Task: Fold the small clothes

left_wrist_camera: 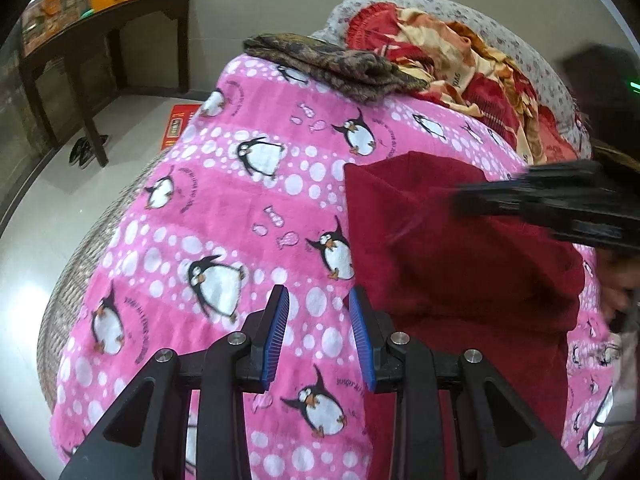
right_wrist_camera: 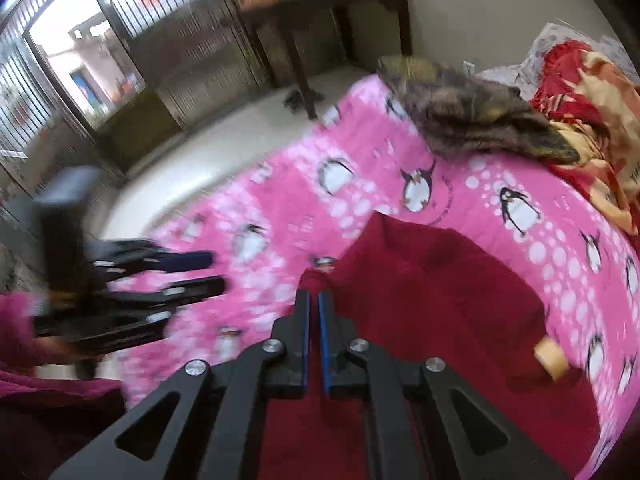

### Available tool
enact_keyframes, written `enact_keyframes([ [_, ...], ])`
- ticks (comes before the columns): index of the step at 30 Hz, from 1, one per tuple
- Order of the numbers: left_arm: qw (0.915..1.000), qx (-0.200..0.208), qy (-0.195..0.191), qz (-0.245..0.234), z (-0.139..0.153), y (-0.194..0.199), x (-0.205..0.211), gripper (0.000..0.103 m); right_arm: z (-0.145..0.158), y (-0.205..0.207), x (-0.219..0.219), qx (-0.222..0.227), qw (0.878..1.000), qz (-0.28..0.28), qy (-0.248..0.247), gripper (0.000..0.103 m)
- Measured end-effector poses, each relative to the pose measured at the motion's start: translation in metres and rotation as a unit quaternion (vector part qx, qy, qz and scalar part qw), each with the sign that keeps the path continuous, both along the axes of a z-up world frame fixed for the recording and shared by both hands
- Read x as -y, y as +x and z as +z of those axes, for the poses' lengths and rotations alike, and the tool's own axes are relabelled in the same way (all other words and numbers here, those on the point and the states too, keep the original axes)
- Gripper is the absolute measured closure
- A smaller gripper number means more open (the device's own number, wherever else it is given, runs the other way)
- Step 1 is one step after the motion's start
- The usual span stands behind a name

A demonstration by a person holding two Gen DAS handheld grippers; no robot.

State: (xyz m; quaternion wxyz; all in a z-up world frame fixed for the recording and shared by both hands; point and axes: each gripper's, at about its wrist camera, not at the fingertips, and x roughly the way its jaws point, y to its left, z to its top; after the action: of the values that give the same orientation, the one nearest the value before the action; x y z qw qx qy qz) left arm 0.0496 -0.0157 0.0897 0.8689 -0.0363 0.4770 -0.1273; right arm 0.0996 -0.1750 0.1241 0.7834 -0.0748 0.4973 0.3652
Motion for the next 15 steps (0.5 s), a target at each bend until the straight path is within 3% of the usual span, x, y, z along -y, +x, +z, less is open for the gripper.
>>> enact_keyframes([
  [2,0.9999,0.005,0.002,-0.009,-0.001,0.005,0.006,0.092,-0.023,0.023,-0.002,0.003,1.0,-0.024,-0.014,0.098],
  [3,0.9999,0.008,0.003,-0.013,-0.001,0.007,0.009,0.092,-0.032,0.035,0.001,0.027,0.998,-0.054,-0.036,0.096],
  [6,0.9994,0.013,0.002,-0.031,-0.001,0.014,0.019,0.092,-0.043,0.056,0.017,0.043,0.987,-0.137,-0.069,0.072],
  [8,0.9989,0.018,-0.003,-0.044,-0.002,0.022,0.03,0.089,-0.039,0.054,0.039,0.02,0.982,-0.185,-0.042,0.069],
  [9,0.9984,0.017,-0.003,-0.053,-0.003,0.027,0.036,0.088,-0.031,0.044,0.054,0.02,0.979,-0.201,-0.016,0.067],
  [15,0.9972,0.005,-0.011,-0.074,-0.022,0.055,0.071,0.087,0.007,-0.047,0.127,0.068,0.967,-0.244,0.007,0.044],
])
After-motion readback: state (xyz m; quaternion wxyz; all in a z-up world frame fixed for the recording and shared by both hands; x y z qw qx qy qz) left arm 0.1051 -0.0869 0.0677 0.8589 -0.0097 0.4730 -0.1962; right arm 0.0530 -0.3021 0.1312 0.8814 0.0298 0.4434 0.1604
